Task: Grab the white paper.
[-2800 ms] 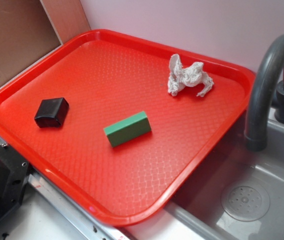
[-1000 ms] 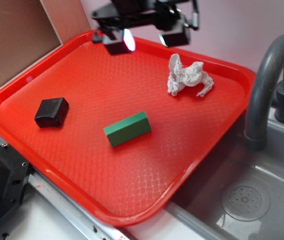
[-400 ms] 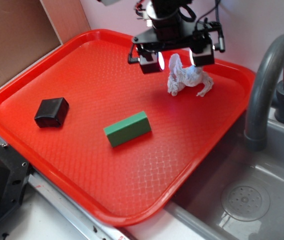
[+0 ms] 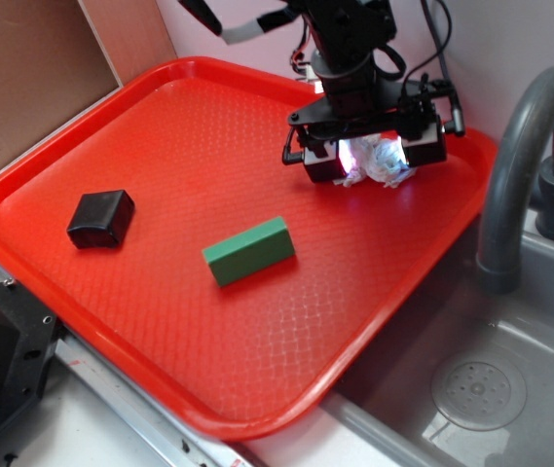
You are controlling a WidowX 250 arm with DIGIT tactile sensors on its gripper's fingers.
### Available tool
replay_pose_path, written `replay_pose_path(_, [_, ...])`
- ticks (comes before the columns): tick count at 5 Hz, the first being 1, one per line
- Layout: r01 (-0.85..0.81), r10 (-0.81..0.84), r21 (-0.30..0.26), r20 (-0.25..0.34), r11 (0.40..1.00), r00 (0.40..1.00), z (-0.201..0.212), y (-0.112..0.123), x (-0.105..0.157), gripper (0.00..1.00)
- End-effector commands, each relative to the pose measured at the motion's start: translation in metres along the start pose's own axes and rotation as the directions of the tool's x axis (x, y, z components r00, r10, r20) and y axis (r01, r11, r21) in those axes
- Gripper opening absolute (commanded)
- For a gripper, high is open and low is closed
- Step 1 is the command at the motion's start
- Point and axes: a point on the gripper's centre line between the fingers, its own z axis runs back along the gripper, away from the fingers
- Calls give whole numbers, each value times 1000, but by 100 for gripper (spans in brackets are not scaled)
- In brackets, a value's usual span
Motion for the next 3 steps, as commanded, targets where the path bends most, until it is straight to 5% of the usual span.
replay_pose_path(1, [-62,61,58,16,996,998,-7,7,11,0])
replay_pose_path(3, [-79,74,113,45,990,996,-8,9,8,0])
